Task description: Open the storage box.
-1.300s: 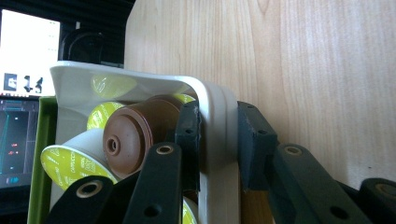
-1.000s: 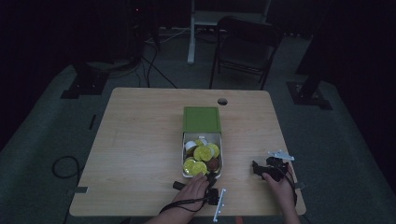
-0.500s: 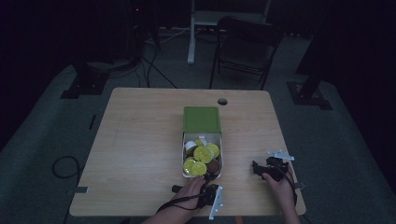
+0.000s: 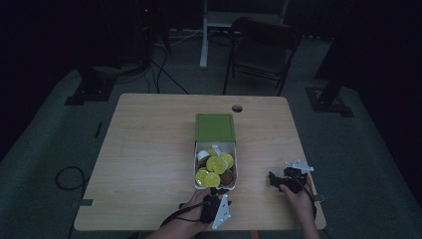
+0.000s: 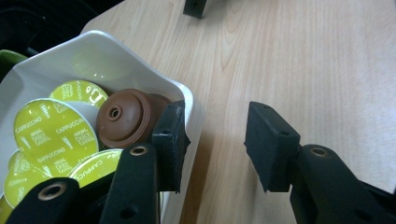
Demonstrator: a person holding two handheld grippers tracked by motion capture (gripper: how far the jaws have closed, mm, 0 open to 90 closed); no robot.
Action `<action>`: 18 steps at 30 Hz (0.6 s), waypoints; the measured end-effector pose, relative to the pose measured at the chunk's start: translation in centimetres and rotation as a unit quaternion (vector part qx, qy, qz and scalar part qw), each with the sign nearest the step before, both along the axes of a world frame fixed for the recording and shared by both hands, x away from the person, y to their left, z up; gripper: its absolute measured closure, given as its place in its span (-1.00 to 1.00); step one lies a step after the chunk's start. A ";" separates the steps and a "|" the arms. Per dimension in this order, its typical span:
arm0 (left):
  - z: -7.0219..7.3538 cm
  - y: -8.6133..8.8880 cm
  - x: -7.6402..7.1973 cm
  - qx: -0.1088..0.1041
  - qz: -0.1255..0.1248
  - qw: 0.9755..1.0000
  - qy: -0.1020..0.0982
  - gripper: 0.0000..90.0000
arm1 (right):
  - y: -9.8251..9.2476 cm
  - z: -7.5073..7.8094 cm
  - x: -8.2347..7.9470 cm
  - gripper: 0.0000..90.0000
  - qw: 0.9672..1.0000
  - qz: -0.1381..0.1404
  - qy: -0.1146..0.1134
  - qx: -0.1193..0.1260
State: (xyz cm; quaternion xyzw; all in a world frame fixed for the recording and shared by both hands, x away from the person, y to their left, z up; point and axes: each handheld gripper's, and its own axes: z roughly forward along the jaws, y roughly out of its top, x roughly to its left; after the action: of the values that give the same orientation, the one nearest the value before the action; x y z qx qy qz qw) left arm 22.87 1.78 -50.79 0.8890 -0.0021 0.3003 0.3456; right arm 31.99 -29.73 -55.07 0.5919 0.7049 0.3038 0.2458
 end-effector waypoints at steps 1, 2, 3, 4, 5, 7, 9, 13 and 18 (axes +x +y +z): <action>0.0 0.1 0.0 -0.004 0.001 1.000 0.005 0.31 | 0.0 0.0 0.0 -0.77 1.000 0.000 0.000 0.000; 0.1 0.3 0.0 -0.005 0.002 1.000 0.006 0.31 | 0.0 0.0 0.0 -0.77 1.000 0.000 0.000 0.000; 0.1 0.6 0.0 -0.010 0.003 1.000 0.009 0.31 | 0.0 0.0 0.0 -0.77 1.000 0.000 0.000 0.000; 0.2 0.8 0.0 -0.017 0.005 1.000 0.017 0.34 | 0.0 0.0 0.0 -0.77 1.000 0.000 0.000 0.000; 0.2 1.0 0.0 -0.021 0.006 1.000 0.022 0.34 | 0.0 0.0 0.0 -0.77 1.000 0.000 0.000 0.000; 0.2 1.2 0.0 -0.021 0.005 0.999 0.023 0.34 | 0.0 0.0 0.0 -0.77 1.000 0.000 0.000 0.000; 0.1 1.8 0.0 -0.027 0.010 0.999 0.028 0.34 | 0.0 0.0 0.0 -0.77 1.000 0.000 0.000 0.000; -0.2 2.7 0.1 -0.025 0.019 0.999 0.038 0.32 | 0.0 0.0 0.0 -0.77 1.000 0.000 0.000 0.000; -0.6 4.0 0.2 -0.032 0.031 0.997 0.058 0.32 | 0.0 0.0 0.0 -0.77 1.000 0.000 0.000 0.000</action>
State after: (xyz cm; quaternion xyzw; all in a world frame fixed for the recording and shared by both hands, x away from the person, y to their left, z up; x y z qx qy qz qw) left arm 23.04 5.76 -51.41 0.8932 0.0548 0.2589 0.3636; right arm 31.99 -29.73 -55.07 0.5920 0.7049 0.3038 0.2459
